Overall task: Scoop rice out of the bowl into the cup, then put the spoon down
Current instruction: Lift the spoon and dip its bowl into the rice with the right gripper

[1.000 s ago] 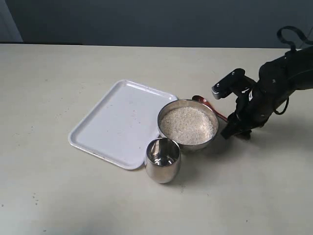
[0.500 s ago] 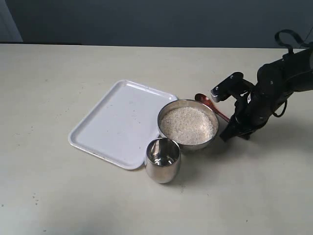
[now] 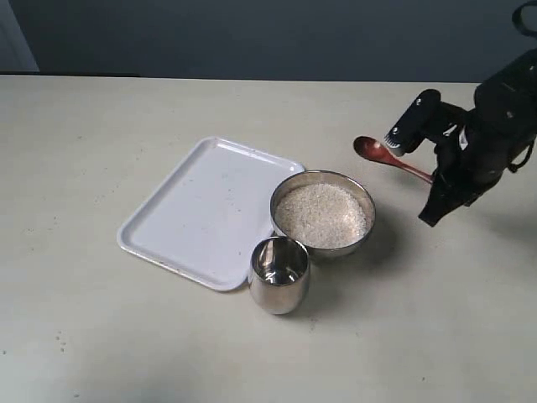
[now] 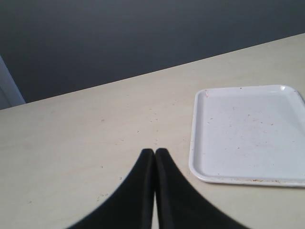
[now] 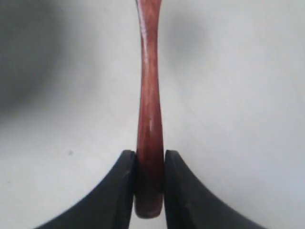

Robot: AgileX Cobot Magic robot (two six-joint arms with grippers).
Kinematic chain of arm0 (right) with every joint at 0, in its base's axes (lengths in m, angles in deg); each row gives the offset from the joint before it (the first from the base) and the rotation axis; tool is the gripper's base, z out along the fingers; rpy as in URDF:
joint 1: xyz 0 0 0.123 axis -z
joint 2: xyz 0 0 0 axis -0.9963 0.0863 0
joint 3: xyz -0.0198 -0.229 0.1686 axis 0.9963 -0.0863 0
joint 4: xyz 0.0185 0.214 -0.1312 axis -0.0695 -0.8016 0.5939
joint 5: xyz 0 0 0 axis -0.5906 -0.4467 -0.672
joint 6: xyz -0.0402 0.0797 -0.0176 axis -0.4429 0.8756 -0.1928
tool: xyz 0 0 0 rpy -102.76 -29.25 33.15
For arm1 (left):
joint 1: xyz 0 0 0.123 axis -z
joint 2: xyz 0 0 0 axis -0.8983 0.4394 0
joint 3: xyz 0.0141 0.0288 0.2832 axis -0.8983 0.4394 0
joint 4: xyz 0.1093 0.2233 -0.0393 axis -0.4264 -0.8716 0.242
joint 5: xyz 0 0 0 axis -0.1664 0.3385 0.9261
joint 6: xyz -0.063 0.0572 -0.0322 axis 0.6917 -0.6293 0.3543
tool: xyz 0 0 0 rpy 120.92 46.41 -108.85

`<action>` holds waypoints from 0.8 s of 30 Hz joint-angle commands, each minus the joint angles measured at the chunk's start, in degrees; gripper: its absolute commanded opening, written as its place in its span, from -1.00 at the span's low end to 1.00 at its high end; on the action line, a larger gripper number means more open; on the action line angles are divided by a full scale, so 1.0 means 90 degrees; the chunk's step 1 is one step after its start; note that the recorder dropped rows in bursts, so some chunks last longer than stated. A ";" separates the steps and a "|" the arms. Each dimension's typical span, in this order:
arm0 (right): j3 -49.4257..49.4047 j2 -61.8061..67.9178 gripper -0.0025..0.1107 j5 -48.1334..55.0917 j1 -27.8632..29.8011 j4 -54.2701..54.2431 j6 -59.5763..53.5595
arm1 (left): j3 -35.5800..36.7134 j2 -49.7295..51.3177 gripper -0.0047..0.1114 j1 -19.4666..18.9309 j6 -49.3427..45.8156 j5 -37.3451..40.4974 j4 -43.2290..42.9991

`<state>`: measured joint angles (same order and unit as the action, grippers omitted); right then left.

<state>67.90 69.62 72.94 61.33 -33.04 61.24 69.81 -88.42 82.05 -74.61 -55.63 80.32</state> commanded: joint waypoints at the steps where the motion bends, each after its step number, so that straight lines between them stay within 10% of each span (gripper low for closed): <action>1: 0.0025 -0.0590 -0.95 0.0530 0.0030 0.1141 0.0551 | -0.0015 -0.0028 -0.91 0.0029 0.0035 -0.0095 0.0042; 17: 0.0025 -0.0921 -0.97 0.3157 -0.3158 0.4138 0.0847 | -0.0015 -0.0028 -0.91 0.0029 0.0035 -0.0095 0.0042; 24: 0.0025 -0.0096 -0.97 0.3311 -0.3519 0.4398 0.1016 | -0.0015 -0.0028 -0.91 0.0029 0.0035 -0.0095 0.0042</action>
<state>67.90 67.27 101.85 29.97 4.92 70.05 69.81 -88.42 82.05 -74.61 -55.63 80.32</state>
